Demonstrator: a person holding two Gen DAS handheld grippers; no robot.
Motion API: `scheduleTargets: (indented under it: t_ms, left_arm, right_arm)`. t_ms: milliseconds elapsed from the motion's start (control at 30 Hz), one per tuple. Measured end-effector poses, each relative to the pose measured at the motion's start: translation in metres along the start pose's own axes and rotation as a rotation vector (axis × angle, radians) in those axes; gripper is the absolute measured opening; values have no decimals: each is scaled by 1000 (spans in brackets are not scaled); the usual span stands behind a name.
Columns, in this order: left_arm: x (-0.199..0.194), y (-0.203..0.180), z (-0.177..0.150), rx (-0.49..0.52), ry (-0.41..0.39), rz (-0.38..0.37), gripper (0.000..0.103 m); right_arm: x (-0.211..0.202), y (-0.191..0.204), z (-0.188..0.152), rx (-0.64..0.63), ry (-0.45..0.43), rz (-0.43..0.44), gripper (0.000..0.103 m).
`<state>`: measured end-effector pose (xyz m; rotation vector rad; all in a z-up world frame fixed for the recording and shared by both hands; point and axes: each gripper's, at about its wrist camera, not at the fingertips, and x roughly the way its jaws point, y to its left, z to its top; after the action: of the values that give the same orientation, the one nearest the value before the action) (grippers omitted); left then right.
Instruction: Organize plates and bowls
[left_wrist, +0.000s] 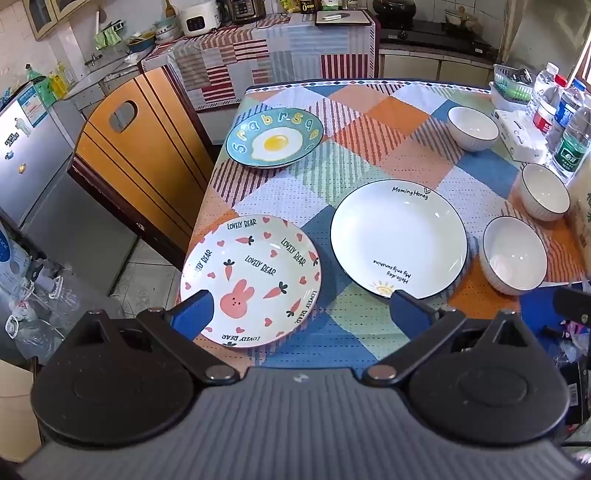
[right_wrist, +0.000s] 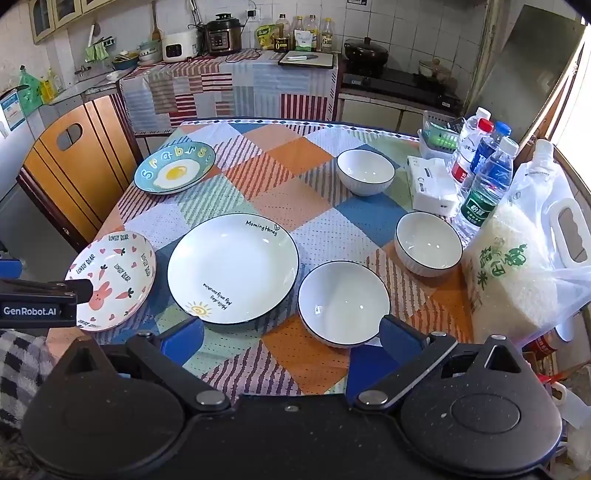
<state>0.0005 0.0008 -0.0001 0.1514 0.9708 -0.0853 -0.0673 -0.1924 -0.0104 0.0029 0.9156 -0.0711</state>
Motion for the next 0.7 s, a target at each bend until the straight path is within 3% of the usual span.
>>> scheduleTargets:
  t_ms: [700]
  left_arm:
    - [-5, 0, -8, 20, -18, -6, 101]
  right_arm:
    - [6, -8, -10, 7, 15, -12, 102]
